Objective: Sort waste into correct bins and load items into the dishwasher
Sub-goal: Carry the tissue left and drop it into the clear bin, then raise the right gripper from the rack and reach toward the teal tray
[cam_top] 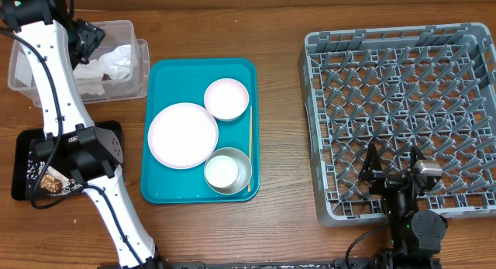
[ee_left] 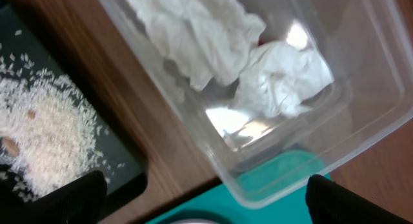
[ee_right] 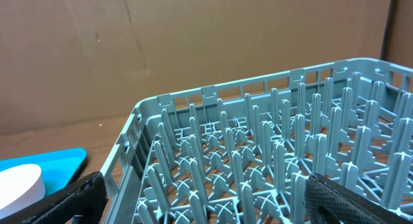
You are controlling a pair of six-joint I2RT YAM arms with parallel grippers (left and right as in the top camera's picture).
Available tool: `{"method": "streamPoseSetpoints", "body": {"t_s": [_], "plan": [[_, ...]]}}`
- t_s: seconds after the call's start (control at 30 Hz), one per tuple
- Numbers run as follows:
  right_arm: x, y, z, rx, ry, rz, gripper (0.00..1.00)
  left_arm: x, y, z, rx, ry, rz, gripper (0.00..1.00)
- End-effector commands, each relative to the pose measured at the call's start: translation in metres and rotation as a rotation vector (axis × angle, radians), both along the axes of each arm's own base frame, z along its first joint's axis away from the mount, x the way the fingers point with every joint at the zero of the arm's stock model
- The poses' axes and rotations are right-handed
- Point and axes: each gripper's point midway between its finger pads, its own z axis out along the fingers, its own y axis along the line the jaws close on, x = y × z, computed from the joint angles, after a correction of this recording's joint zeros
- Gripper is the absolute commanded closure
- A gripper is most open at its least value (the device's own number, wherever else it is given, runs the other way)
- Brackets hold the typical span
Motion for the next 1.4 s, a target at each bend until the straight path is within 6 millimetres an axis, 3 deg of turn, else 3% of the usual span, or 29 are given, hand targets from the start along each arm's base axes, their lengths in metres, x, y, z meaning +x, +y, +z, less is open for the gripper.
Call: {"method": "streamPoseSetpoints", "body": {"t_s": [0.0,0.07,0.17,0.27,0.33,1.37], "plan": [[0.0,-0.001,-0.001,-0.001,-0.006,-0.004,0.0,-0.01,0.002,0.032,-0.002,-0.066,0.043,0.0],[0.0,-0.001,-0.001,-0.001,-0.006,-0.004,0.0,-0.019,0.015,0.052,0.028,-0.098,0.067,0.0],[0.0,-0.001,-0.001,-0.001,-0.006,-0.004,0.0,-0.033,0.039,0.064,0.109,-0.095,0.12,0.0],[0.0,-0.001,-0.001,-0.001,-0.005,-0.004,0.0,-0.045,0.064,0.066,0.19,-0.064,0.173,0.0],[0.0,-0.001,-0.001,-0.001,-0.006,-0.004,0.0,-0.047,0.068,0.065,0.188,-0.061,0.184,0.0],[0.0,-0.001,-0.001,-0.001,-0.006,-0.003,0.0,-0.048,0.07,0.065,0.188,-0.061,0.188,0.0]]}}
